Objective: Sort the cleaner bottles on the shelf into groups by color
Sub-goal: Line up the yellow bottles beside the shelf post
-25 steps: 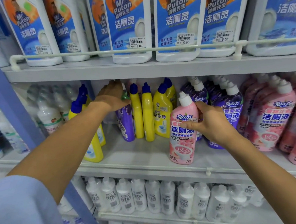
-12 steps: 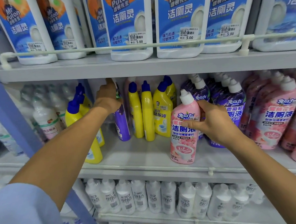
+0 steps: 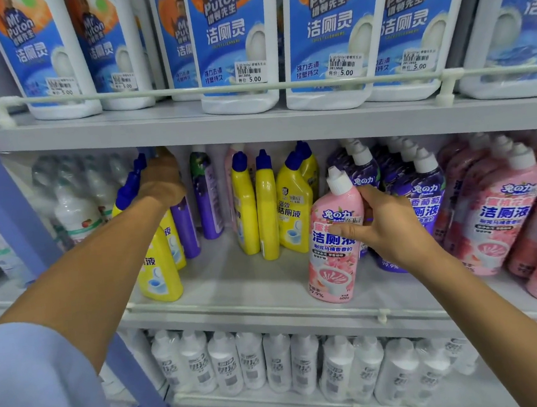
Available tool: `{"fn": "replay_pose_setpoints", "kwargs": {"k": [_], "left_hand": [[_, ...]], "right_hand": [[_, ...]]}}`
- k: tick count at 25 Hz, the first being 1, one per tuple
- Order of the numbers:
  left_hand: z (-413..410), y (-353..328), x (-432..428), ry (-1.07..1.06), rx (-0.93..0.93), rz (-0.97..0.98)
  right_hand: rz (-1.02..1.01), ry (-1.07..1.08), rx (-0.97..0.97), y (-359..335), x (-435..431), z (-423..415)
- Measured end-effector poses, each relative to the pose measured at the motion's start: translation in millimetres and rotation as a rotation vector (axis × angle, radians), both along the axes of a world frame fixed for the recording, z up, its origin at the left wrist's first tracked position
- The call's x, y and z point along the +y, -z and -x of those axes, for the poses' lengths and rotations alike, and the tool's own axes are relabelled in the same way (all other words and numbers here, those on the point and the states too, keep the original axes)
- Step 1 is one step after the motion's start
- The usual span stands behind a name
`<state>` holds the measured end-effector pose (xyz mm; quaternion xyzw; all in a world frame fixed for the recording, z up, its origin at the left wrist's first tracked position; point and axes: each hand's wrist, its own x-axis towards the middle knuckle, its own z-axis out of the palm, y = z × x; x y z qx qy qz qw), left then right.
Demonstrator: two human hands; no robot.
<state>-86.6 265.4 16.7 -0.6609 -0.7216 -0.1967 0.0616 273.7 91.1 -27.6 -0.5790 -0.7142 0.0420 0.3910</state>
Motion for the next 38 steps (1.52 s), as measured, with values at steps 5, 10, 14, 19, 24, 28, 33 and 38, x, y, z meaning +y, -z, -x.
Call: {"fn": "replay_pose_setpoints", "kwargs": {"k": [5, 10, 14, 19, 24, 28, 33, 38], "left_hand": [[-7, 3, -1, -0.008, 0.032, 0.023], [-9, 6, -8, -0.034, 0.045, 0.039], [-12, 5, -19, 0.013, 0.183, 0.086], [-28, 0, -29, 0.230, 0.330, -0.038], [-61, -10, -29, 0.378, 0.256, 0.020], [-68, -15, -21, 0.387, 0.225, 0.057], [-73, -6, -8, 0.390, 0.094, -0.003], [-68, 0, -5, 0.398, -0.017, -0.054]], "right_hand": [[0.005, 0.004, -0.018, -2, -1, 2], [0.008, -0.002, -0.013, -1, -2, 2], [-0.006, -0.008, -0.015, -2, -4, 3], [-0.028, -0.001, -0.032, -2, -4, 3], [-0.034, 0.002, -0.032, -1, -3, 3], [-0.040, 0.015, -0.033, 1, -2, 2], [-0.045, 0.015, -0.025, 2, -1, 2], [-0.030, 0.001, -0.002, 2, -2, 2]]}}
